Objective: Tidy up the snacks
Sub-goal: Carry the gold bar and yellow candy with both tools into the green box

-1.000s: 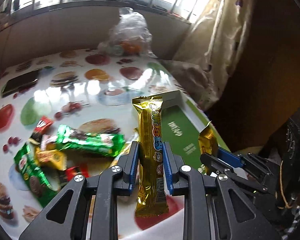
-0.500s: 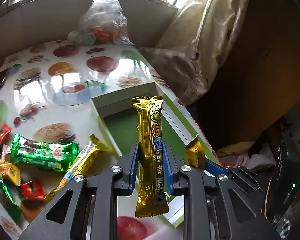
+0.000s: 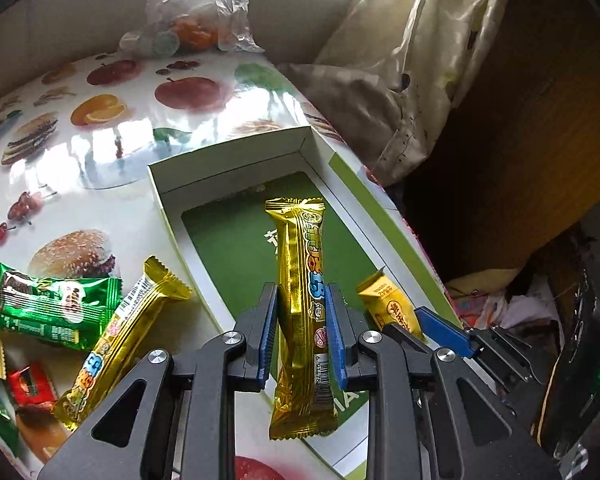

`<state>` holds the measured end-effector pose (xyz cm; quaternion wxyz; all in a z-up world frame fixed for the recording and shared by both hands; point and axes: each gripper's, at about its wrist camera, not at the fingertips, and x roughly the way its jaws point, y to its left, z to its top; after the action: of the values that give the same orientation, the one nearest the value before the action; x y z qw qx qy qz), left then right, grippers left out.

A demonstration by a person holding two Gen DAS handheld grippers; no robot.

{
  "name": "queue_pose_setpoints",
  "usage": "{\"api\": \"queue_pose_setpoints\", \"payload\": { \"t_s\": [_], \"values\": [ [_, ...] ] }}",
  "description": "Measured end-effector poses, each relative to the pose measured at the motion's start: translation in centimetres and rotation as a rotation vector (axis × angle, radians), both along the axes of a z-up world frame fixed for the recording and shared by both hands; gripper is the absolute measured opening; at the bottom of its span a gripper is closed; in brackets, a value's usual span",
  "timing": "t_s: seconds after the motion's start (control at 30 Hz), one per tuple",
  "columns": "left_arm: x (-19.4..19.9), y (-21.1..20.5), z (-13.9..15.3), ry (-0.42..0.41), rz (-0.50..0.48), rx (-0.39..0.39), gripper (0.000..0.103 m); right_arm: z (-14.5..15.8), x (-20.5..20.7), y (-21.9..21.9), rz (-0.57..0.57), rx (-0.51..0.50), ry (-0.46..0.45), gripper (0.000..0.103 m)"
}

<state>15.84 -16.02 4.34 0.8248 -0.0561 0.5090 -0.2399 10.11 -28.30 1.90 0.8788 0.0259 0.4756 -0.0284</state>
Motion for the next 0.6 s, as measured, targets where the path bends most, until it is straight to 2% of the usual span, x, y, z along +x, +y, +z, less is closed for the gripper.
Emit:
{"api": "queue_pose_setpoints", "payload": {
  "t_s": [0.6],
  "values": [
    [0.4, -0.8, -1.4, 0.038, -0.007, -0.002, 0.025, -0.3, -0.1, 0.1, -0.020, -0.001, -0.011, 0.027]
  ]
}}
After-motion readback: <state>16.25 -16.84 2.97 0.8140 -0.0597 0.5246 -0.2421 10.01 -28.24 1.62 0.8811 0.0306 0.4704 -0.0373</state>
